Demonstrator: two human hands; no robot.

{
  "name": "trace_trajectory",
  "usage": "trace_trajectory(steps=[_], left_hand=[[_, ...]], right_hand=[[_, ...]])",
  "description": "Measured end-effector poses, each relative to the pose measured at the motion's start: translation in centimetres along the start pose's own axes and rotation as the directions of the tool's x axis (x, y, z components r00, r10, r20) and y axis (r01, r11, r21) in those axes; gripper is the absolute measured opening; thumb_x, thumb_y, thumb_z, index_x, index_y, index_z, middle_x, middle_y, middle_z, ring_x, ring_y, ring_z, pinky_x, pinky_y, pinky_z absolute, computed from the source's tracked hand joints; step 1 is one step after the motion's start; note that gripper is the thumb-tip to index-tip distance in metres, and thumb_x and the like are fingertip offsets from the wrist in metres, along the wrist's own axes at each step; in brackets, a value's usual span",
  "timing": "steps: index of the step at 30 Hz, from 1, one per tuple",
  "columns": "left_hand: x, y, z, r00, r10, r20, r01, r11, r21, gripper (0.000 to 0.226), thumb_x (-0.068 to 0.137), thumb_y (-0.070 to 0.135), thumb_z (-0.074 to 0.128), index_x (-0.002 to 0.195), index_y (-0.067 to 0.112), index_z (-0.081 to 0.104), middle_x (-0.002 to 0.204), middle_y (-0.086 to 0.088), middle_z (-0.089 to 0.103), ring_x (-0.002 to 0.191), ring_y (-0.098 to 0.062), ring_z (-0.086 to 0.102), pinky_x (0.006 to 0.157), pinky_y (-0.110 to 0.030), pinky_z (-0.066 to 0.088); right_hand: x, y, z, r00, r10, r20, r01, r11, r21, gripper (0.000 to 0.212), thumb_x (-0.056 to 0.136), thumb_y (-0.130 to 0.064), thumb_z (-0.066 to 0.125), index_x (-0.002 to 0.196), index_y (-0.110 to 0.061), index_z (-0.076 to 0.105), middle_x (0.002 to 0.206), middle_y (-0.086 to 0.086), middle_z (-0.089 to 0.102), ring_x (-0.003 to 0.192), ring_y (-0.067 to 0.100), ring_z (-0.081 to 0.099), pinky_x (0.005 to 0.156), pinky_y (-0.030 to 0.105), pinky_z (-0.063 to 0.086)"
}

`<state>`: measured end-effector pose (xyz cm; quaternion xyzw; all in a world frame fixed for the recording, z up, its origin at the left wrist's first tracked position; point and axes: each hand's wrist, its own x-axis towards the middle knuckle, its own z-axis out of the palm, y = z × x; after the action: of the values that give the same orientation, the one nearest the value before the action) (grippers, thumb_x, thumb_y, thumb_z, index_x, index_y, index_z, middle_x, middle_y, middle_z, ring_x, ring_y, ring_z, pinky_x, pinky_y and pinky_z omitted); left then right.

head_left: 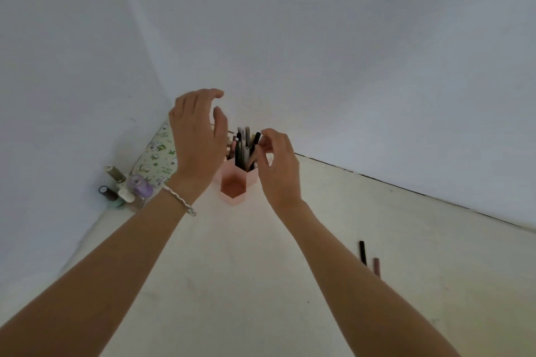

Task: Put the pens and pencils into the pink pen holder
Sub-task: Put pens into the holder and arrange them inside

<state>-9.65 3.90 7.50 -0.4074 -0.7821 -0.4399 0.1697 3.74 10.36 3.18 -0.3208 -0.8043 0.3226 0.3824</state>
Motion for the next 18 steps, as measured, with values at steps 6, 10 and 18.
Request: trace_trajectory(steps=[6, 10, 18], left_hand=[[-2.1, 1.5, -0.4, 1.0, -0.021, 0.018, 0.023, 0.992, -0.123, 0.025, 0.088, 0.007, 0.047, 0.108, 0.01, 0.063, 0.103, -0.002, 0.064, 0.097, -0.02, 0.058, 0.09, -0.039, 0.048], [-7.5, 6.0, 2.0, 0.952, -0.075, 0.297, 0.132, 0.975, -0.177, 0.018, 0.086, 0.007, 0.051, 0.099, 0.015, 0.06, 0.093, 0.005, 0.059, 0.085, -0.011, 0.055, 0.082, -0.039, 0.053], [-18.1, 16.3, 7.6, 0.604, 0.06, 0.795, 0.116, 0.98, -0.163, 0.034, 0.09, 0.008, 0.048, 0.119, 0.021, 0.059, 0.109, 0.003, 0.061, 0.1, -0.016, 0.06, 0.087, -0.032, 0.05]], right_hand=[[-1.6, 1.8, 0.4, 0.988, -0.149, 0.049, 0.157, 0.945, -0.286, 0.031, 0.085, -0.009, 0.065, 0.115, -0.01, 0.069, 0.116, 0.011, 0.061, 0.104, 0.028, 0.057, 0.093, 0.04, 0.045], [-1.6, 3.9, -4.3, 0.973, 0.011, -0.232, -0.056, 0.98, -0.189, 0.042, 0.084, -0.004, 0.049, 0.124, -0.014, 0.059, 0.118, 0.003, 0.055, 0.099, 0.019, 0.054, 0.095, 0.033, 0.043], [-5.1, 9.0, -16.8, 0.886, 0.146, -0.44, -0.269, 0.935, -0.231, 0.036, 0.081, 0.0, 0.042, 0.105, -0.015, 0.064, 0.105, -0.006, 0.057, 0.085, 0.014, 0.057, 0.072, 0.025, 0.044]])
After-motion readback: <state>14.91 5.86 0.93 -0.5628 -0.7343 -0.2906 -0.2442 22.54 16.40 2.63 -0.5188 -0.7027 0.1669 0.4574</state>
